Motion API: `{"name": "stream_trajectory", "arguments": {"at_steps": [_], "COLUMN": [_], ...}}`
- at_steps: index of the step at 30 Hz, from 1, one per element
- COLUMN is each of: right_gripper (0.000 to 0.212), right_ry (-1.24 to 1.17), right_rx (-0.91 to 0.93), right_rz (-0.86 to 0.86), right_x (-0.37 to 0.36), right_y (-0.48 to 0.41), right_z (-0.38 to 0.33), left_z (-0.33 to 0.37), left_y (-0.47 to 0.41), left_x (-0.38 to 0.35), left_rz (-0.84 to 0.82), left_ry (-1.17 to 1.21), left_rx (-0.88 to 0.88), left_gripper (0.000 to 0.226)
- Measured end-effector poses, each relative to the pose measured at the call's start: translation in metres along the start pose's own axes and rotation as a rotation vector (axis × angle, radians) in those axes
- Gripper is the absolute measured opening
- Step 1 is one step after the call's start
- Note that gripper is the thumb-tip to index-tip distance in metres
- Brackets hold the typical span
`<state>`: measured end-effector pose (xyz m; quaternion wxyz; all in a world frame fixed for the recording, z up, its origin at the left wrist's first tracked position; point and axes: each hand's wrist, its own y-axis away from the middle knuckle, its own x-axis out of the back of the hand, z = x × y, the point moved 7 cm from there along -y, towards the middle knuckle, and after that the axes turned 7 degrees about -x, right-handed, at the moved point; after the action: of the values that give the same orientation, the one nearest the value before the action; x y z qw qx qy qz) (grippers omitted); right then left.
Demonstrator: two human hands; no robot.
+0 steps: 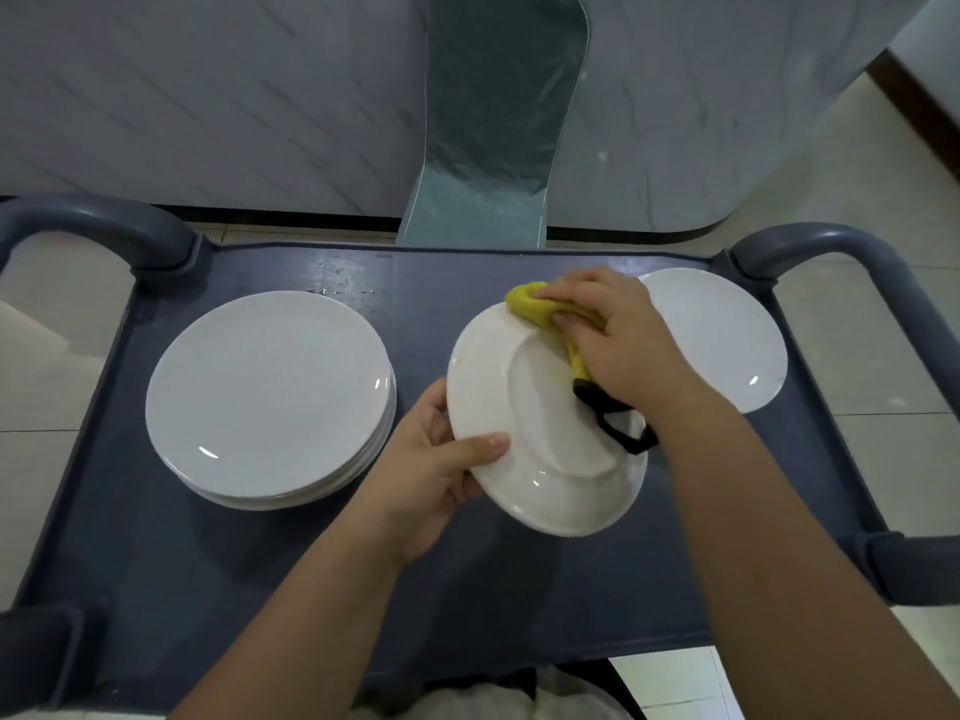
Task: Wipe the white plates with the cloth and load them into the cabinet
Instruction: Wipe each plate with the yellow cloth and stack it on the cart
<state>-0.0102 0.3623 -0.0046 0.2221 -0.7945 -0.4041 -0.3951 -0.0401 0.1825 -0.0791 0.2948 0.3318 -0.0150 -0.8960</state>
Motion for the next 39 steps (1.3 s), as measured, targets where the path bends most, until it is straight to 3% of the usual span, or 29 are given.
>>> {"name": "stream_trajectory", "arguments": {"at_steps": [3, 6, 9, 13, 15, 19, 23, 25, 27, 29, 31, 33, 36, 39], "right_gripper": [0.031, 0.043, 0.041, 0.036, 0.041, 0.038, 0.039, 0.039, 0.039, 0.040, 0.044, 0.042, 0.031, 0.029], "right_ry": [-0.092, -0.192, -0.089, 0.105, 0.070, -0.064, 0.094, 0.100, 0.018, -0.116, -0.230, -0.257, -0.135, 0.105], "right_rx": [-0.211, -0.341, -0.209, 0.155, 0.138, -0.128, 0.183, 0.250, 0.199, 0.015, -0.166, -0.207, -0.060, 0.349], "right_rz": [-0.034, 0.144, 0.319, 0.248, 0.317, 0.493, 0.401, 0.367, 0.416, 0.462, 0.423, 0.349, 0.267, 0.129], "right_x": [0.004, 0.008, -0.014, -0.054, -0.037, 0.005, -0.035, -0.043, -0.028, -0.006, 0.012, 0.028, 0.038, 0.008], "right_y": [0.020, 0.074, 0.122, 0.137, 0.133, 0.134, 0.140, 0.143, 0.141, 0.136, 0.116, 0.085, 0.042, 0.045], "right_z": [0.039, 0.048, 0.014, -0.046, -0.030, 0.020, -0.039, -0.043, -0.019, 0.018, 0.047, 0.053, 0.012, -0.067], "left_z": [-0.005, -0.017, -0.022, -0.011, -0.001, 0.007, -0.004, -0.005, 0.000, 0.008, 0.013, 0.015, 0.009, 0.005], "left_y": [-0.002, -0.003, -0.005, -0.012, -0.013, -0.010, -0.008, -0.008, -0.008, -0.005, -0.001, 0.003, 0.006, 0.004], "left_x": [0.010, 0.014, 0.015, 0.015, 0.014, 0.006, -0.007, -0.007, -0.004, 0.000, 0.003, 0.000, -0.017, -0.022], "left_rz": [0.083, 0.140, 0.235, 0.294, 0.264, 0.202, 0.216, 0.230, 0.197, 0.125, 0.022, -0.085, -0.214, -0.156], "left_ry": [0.179, 0.284, 0.355, 0.383, 0.449, 0.477, 0.403, 0.405, 0.448, 0.412, 0.272, 0.099, -0.063, -0.129], "left_rx": [0.042, 0.061, 0.043, -0.031, -0.060, -0.076, 0.006, 0.021, -0.014, -0.036, -0.030, -0.013, 0.003, -0.015], "left_gripper": [0.050, 0.047, 0.047, 0.048, 0.050, 0.053, 0.052, 0.053, 0.052, 0.051, 0.056, 0.060, 0.060, 0.055]}}
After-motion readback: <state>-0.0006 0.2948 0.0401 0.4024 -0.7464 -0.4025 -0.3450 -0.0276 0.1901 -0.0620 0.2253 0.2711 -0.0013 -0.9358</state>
